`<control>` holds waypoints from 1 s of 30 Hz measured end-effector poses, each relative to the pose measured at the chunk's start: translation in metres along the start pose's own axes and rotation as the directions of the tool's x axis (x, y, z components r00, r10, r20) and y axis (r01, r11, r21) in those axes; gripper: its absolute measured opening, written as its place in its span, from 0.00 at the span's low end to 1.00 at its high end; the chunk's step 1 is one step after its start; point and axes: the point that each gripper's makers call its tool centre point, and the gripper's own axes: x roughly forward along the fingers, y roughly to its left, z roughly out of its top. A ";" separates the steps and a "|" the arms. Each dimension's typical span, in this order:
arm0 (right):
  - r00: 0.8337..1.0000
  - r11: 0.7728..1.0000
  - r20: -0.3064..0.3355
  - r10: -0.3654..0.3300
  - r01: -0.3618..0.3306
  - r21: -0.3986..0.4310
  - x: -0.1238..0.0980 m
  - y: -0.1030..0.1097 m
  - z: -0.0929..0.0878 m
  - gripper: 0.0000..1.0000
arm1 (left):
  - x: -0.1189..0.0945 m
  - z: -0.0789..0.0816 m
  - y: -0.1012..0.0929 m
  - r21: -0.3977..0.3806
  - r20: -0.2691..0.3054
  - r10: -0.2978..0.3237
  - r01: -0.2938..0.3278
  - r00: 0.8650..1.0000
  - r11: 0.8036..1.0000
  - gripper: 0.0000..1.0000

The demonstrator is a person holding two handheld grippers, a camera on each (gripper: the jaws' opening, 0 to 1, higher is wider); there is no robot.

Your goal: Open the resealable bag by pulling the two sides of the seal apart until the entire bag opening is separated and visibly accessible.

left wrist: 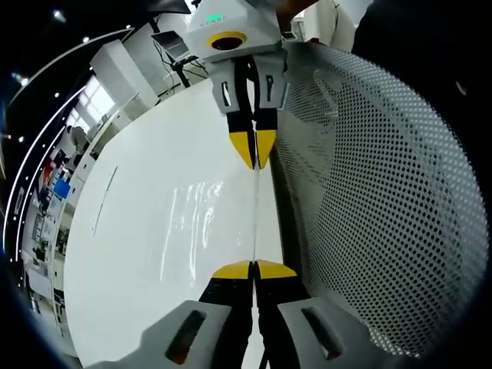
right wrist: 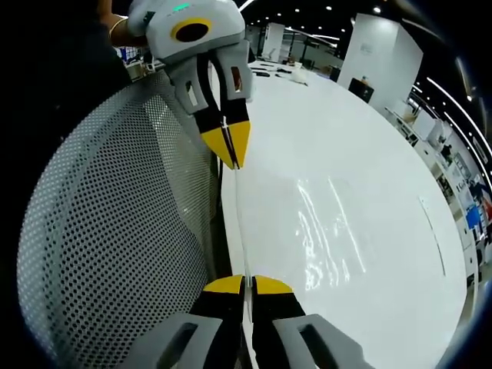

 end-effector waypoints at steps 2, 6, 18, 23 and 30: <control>1.000 1.000 -0.001 0.001 -0.001 0.000 0.000 0.000 -0.001 0.00 | 0.000 0.000 -0.001 0.000 0.000 -0.002 0.002 1.000 1.000 0.00; 1.000 1.000 -0.002 0.001 -0.001 -0.001 0.000 0.000 -0.002 0.00 | 0.000 0.000 0.000 0.001 0.001 0.002 -0.002 1.000 1.000 0.00; 1.000 1.000 -0.002 -0.003 0.003 0.010 -0.002 0.000 -0.004 0.00 | -0.001 0.002 -0.002 -0.002 0.007 -0.006 0.006 1.000 1.000 0.00; 1.000 1.000 -0.005 0.000 0.000 0.008 -0.002 0.001 -0.006 0.00 | -0.001 0.003 -0.002 0.007 0.003 -0.006 0.006 1.000 1.000 0.00; 1.000 1.000 -0.013 -0.005 0.005 0.011 -0.003 0.000 -0.009 0.00 | -0.001 0.005 -0.002 0.008 0.003 -0.006 0.006 1.000 1.000 0.00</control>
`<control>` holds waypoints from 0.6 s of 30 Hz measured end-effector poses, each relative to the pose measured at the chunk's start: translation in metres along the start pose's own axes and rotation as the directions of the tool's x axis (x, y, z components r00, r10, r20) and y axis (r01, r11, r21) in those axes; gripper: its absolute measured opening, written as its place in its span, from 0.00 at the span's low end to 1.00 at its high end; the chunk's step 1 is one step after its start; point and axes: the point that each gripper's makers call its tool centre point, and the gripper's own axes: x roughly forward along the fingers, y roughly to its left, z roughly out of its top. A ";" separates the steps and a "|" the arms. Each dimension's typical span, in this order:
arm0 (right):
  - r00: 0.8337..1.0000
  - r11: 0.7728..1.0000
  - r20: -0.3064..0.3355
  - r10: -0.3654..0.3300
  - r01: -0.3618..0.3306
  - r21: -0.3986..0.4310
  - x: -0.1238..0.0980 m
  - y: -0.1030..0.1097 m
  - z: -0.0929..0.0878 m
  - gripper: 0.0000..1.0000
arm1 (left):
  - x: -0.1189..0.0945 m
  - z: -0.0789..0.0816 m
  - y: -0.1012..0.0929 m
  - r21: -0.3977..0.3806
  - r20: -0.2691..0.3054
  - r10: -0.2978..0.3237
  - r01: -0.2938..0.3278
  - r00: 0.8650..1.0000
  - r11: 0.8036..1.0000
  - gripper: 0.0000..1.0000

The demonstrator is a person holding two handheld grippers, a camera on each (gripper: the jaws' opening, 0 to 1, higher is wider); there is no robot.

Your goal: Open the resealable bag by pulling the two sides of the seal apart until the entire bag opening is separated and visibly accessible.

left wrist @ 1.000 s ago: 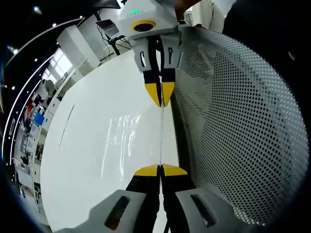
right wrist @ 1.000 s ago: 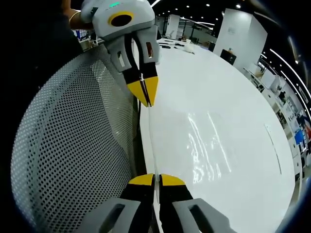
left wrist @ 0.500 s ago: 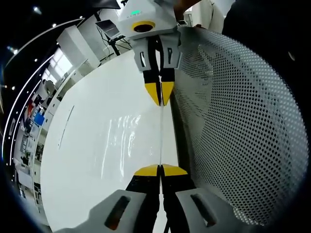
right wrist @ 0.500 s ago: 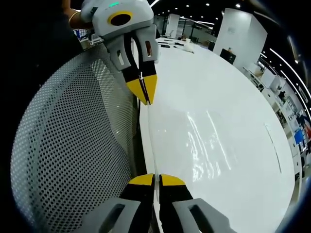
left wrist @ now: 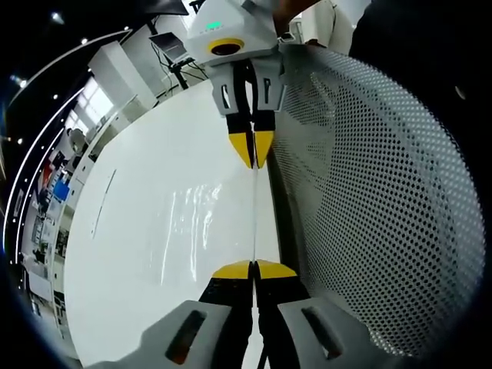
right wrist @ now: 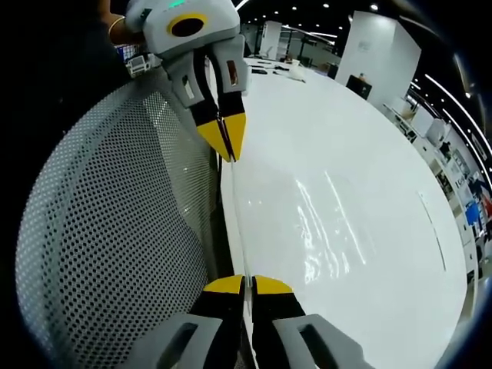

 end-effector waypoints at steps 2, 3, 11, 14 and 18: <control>1.000 1.000 -0.005 0.001 -0.001 0.000 0.000 0.000 -0.002 0.00 | 0.000 0.000 0.000 -0.001 -0.001 0.000 0.000 1.000 1.000 0.00; 1.000 1.000 -0.009 -0.001 0.001 -0.005 0.000 0.000 -0.003 0.00 | 0.000 0.000 -0.001 -0.001 0.000 -0.001 0.001 1.000 1.000 0.00; 1.000 1.000 -0.008 0.003 -0.003 0.005 0.001 0.001 -0.003 0.00 | 0.001 -0.001 -0.003 -0.008 -0.003 -0.004 0.004 1.000 1.000 0.00; 1.000 1.000 -0.006 -0.009 0.009 0.017 0.003 -0.001 -0.003 0.00 | 0.001 -0.002 -0.002 -0.007 -0.007 -0.001 0.001 1.000 1.000 0.00; 1.000 0.999 -0.022 -0.007 0.008 0.036 0.004 -0.001 -0.006 0.00 | 0.005 -0.003 -0.003 0.016 -0.025 0.013 -0.013 1.000 1.000 0.00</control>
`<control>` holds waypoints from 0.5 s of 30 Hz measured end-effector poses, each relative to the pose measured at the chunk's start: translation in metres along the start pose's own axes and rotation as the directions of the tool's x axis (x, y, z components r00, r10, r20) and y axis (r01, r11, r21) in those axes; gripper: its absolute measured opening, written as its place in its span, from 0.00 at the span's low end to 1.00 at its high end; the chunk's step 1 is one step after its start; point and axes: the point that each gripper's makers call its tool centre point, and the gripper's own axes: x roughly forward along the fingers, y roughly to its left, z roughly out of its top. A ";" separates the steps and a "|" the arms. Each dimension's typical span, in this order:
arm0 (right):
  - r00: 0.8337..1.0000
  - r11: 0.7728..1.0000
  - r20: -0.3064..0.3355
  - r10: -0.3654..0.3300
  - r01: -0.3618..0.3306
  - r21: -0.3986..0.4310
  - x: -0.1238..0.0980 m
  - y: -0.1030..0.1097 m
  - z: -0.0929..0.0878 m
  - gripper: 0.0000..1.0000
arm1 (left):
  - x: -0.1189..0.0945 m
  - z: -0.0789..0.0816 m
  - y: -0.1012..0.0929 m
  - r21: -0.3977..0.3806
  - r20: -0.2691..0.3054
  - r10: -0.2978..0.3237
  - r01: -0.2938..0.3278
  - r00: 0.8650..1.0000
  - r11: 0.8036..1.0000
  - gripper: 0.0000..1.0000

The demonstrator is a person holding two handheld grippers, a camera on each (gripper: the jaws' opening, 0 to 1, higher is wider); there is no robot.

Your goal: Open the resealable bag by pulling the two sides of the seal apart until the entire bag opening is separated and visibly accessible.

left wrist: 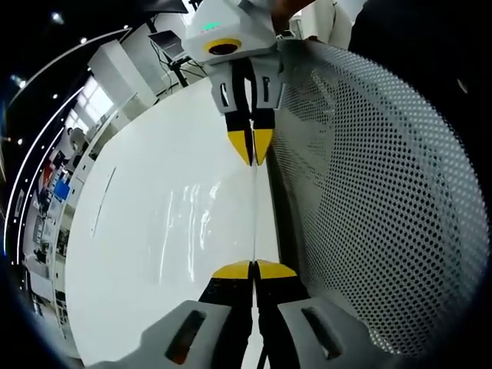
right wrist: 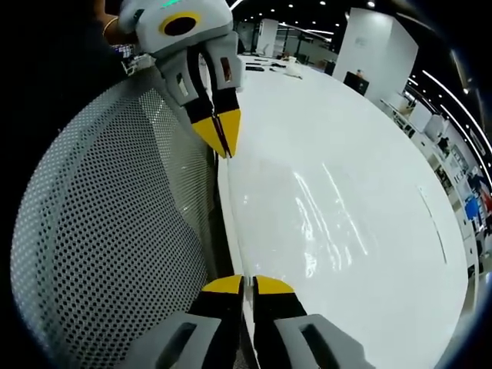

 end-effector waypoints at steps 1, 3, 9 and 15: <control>1.000 1.000 -0.003 0.003 -0.003 0.003 0.000 0.000 0.000 0.01 | 0.000 0.000 0.000 0.004 -0.001 -0.003 0.003 1.000 1.000 0.00; 1.000 1.000 -0.002 0.007 -0.007 0.024 -0.002 0.000 0.001 0.03 | 0.000 0.001 0.001 -0.003 0.010 0.002 -0.002 1.000 1.000 0.00; 0.998 0.999 0.059 -0.004 0.002 0.037 -0.012 -0.003 0.024 0.06 | -0.003 0.011 0.008 -0.028 0.043 0.013 -0.011 0.999 1.000 0.00; 0.996 0.999 0.090 -0.022 0.019 0.034 -0.016 -0.009 0.037 0.05 | -0.006 0.013 0.014 -0.025 0.045 0.024 -0.023 0.999 0.999 0.00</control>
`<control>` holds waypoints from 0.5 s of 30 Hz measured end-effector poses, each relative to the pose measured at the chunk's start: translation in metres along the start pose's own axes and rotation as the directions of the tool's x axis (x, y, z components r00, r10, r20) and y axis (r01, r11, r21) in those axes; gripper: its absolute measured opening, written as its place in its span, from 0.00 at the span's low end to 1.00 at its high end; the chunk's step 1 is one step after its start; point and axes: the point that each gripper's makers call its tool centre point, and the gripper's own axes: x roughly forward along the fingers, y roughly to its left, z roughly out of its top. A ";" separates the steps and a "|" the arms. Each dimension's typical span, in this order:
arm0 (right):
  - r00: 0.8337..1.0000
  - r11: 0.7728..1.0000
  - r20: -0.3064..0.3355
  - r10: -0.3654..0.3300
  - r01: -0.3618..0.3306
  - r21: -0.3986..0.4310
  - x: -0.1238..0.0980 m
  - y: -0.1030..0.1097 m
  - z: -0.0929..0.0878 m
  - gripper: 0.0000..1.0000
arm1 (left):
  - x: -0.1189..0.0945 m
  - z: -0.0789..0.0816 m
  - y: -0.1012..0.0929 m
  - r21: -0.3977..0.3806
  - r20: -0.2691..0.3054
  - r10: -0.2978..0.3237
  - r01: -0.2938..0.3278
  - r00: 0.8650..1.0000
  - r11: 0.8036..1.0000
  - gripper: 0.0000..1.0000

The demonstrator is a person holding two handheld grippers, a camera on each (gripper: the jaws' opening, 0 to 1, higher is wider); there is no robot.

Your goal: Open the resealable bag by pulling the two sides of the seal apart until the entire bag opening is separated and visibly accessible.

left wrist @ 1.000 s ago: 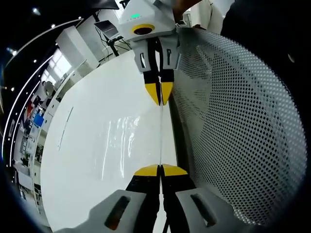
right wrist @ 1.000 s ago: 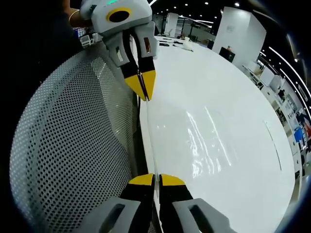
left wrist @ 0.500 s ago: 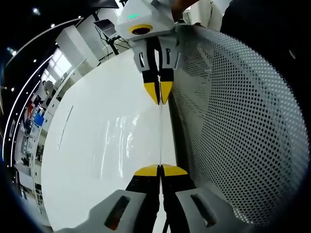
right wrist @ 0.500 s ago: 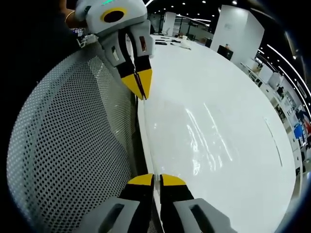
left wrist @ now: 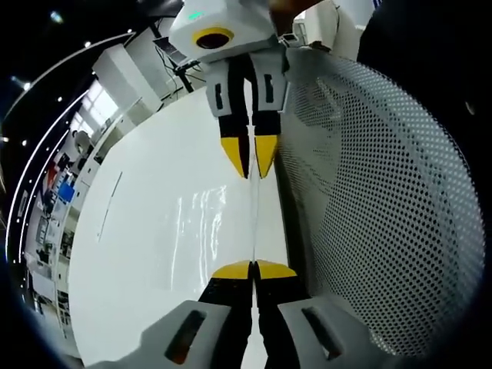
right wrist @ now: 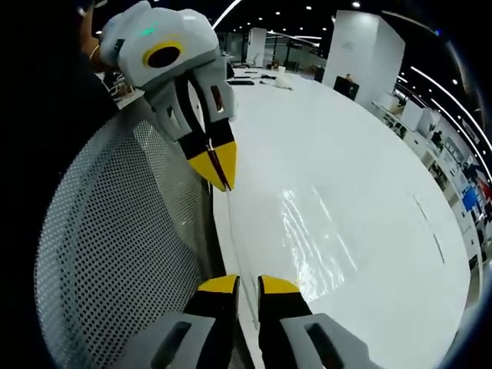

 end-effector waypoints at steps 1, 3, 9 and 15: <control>1.000 1.000 0.004 -0.003 0.003 0.001 0.000 -0.001 0.001 0.05 | 0.000 0.000 0.000 0.002 -0.003 0.002 -0.002 1.000 1.000 0.00; 1.000 1.000 0.015 -0.006 0.006 0.010 -0.001 -0.002 0.004 0.04 | 0.000 -0.002 0.001 0.014 -0.010 0.004 -0.004 1.000 1.000 0.00; 1.000 1.000 0.005 -0.014 0.014 0.010 0.000 -0.005 0.002 0.02 | -0.001 -0.002 -0.001 0.028 -0.014 0.004 -0.003 1.000 1.000 0.00; 1.000 1.000 -0.001 0.008 -0.008 0.011 0.005 0.001 0.000 0.02 | -0.003 0.000 0.003 0.032 -0.010 0.014 -0.013 1.000 0.999 0.00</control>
